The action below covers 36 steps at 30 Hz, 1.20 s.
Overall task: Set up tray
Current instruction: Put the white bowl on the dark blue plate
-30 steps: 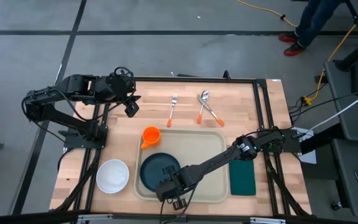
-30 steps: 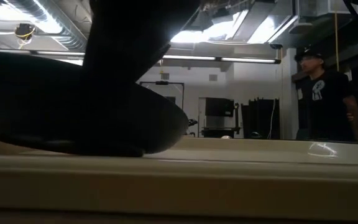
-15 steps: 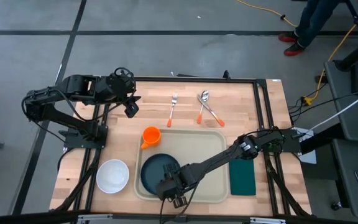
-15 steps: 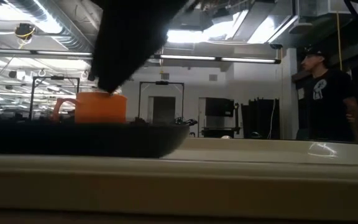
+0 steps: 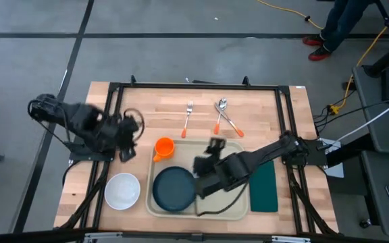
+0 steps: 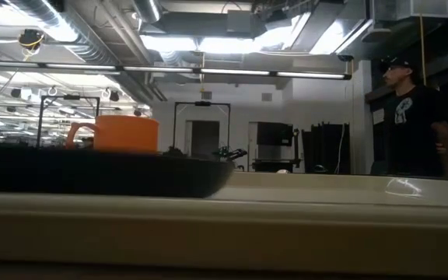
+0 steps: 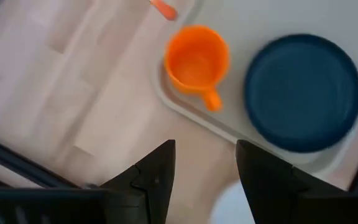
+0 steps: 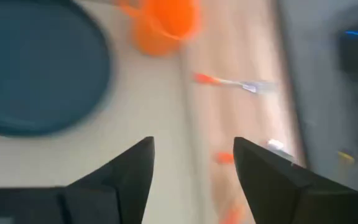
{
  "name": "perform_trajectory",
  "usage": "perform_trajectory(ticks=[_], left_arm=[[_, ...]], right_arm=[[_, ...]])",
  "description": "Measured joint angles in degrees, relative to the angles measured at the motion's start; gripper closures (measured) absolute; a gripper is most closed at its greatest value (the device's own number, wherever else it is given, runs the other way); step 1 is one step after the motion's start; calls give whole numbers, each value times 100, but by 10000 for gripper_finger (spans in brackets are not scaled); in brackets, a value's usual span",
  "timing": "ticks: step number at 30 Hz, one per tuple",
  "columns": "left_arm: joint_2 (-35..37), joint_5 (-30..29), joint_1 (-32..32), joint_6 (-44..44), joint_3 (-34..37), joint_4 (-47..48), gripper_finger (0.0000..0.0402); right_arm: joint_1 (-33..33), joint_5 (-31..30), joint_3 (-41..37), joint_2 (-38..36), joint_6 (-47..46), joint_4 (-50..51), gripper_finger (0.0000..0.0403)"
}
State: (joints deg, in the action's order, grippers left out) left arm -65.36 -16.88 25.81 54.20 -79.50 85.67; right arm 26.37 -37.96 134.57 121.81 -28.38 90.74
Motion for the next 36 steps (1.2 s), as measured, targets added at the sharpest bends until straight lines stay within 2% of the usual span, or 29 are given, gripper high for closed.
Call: perform_trajectory(ticks=[3, 6, 8, 12, 17, 22, 27, 36], left_arm=[[-107, -390, 993, 1340, 254, -141, 238], [-384, -412, 1854, 2703, 522, -196, 238], [-645, -285, 2301, 3418, 689, -381, 238], [-1258, -99, 2915, 4490, 756, -904, 238], [-1802, 36, 3085, 5300, 756, -1851, 238], [-2341, 214, 2976, 5585, 754, -2674, 238], [-2721, 541, 2862, 5846, 752, -2858, 238], [-2844, 903, 2808, 6136, 749, -2270, 238]], right_arm=[[5, -301, -370, -547, 63, -188, 179], [-201, -364, -1025, -1189, 45, -242, 179], [-383, -375, -1728, -1716, 46, -322, 179], [-823, -344, -3439, -3075, 365, -1337, 179], [-1332, -73, -5391, -4752, 806, -3249, 179], [-1532, 329, -6549, -5963, 1021, -4445, 179], [-1540, 523, -7033, -6590, 1244, -4988, 179], [-1538, 954, -7080, -6654, 1394, -4981, 179]])
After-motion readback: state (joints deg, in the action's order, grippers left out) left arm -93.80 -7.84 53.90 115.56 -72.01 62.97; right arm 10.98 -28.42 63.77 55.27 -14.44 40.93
